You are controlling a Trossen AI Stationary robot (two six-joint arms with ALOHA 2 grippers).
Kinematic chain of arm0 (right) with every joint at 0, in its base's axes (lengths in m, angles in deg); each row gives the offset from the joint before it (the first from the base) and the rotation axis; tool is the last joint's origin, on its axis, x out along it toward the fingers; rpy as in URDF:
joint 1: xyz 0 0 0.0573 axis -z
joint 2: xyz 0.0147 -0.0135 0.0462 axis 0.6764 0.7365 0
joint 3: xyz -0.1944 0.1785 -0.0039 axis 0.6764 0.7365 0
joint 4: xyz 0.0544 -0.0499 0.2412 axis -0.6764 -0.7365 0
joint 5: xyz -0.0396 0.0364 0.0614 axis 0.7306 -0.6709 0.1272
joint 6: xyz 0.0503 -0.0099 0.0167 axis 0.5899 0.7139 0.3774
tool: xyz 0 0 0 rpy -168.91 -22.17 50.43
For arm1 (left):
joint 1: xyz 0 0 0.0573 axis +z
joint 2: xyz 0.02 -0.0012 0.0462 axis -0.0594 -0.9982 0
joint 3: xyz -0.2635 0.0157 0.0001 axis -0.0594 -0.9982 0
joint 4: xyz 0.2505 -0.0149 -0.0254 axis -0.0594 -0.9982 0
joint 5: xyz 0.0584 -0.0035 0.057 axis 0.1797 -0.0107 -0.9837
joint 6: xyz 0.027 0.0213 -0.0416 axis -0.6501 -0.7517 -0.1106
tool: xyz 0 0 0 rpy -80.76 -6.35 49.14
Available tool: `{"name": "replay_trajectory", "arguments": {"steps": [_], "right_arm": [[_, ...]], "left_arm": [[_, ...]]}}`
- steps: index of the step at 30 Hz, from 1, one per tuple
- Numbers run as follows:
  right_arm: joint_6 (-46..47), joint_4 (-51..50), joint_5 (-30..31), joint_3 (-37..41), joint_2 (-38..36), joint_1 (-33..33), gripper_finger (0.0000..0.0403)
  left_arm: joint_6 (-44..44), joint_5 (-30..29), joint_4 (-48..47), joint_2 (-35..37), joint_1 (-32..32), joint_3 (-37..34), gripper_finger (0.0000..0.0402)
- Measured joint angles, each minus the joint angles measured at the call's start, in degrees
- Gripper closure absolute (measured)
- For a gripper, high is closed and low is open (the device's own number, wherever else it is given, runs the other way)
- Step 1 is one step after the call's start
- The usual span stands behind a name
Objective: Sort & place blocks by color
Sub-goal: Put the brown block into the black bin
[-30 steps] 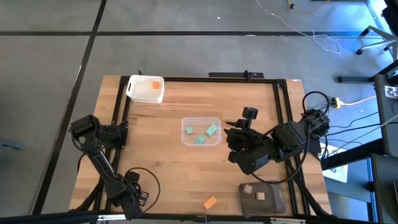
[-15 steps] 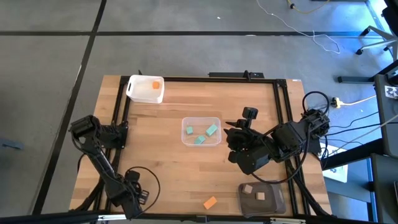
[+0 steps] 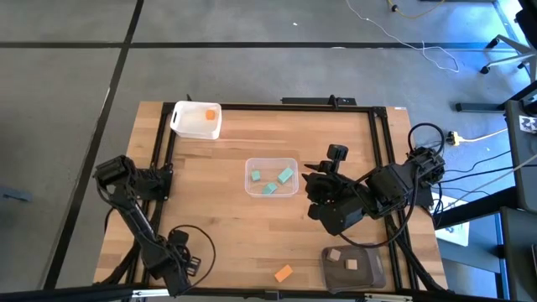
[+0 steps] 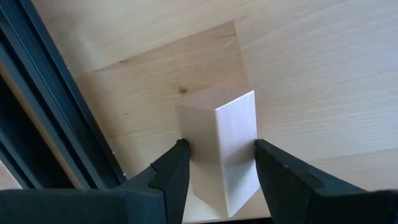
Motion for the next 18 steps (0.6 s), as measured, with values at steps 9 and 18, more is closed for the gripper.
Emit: {"name": "replay_trajectory", "arguments": {"steps": [9, 18], "right_arm": [[-0.02, -0.01, 0.0, 0.02, 0.0, 0.0, 0.0283], [-0.02, -0.01, 0.0, 0.02, 0.0, 0.0, 0.0283]], "left_arm": [[-0.1, -5.53, 0.11, 0.0, -0.04, 0.07, 0.0236], [-1.31, -15.46, 0.24, -0.24, -0.68, -0.04, 0.0236]]}}
